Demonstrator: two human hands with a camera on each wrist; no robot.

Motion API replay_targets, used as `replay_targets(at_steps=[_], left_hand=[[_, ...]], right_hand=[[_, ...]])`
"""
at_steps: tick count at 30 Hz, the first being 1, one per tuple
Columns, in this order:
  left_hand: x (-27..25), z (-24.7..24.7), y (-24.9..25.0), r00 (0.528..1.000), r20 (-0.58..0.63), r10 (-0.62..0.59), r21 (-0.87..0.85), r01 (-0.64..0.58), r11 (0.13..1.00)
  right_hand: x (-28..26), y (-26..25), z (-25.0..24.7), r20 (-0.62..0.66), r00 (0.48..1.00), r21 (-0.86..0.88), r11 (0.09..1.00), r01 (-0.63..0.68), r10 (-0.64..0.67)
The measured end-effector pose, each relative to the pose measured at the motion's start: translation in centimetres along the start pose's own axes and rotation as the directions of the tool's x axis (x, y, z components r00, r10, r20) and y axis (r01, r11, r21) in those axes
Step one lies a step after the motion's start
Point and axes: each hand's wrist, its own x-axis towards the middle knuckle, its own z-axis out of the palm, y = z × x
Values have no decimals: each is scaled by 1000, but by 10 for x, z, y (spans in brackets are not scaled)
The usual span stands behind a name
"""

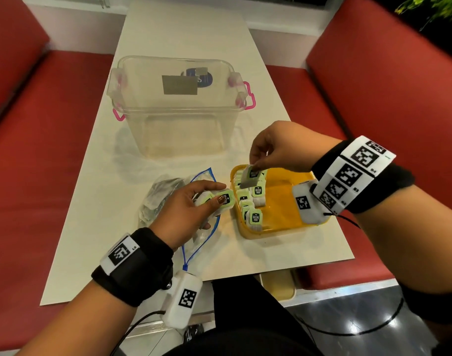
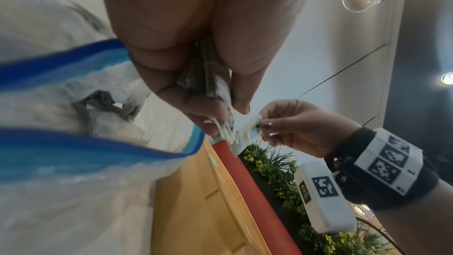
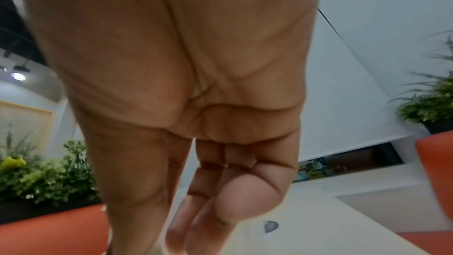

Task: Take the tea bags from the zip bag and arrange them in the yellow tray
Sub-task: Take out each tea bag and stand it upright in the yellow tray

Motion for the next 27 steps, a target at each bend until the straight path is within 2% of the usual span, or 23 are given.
replay_targets(at_steps=[7,13,22,25,27], left_hand=[[1,-1,1,1000,-19,-12,-61,10,998],[0,-3,1,1000,-25,-16,-49,14,999],[0,-1,2,999,-27,-28,-78,26,997],[0,-1,2,999,-30,-28,-87,25,996],[1,-1,2,999,-34,-25,-107,21,994]], right_hand=[[14,30,28,137,980,-137,982,-126,145],[23,37,54,262,945,-119,979,-168,194],[27,30,58,175,965,-142,975,-172,196],[23,30,48,110,978,-142,977,-160,176],[18,25,39,53,989,-80,988,-130,134]])
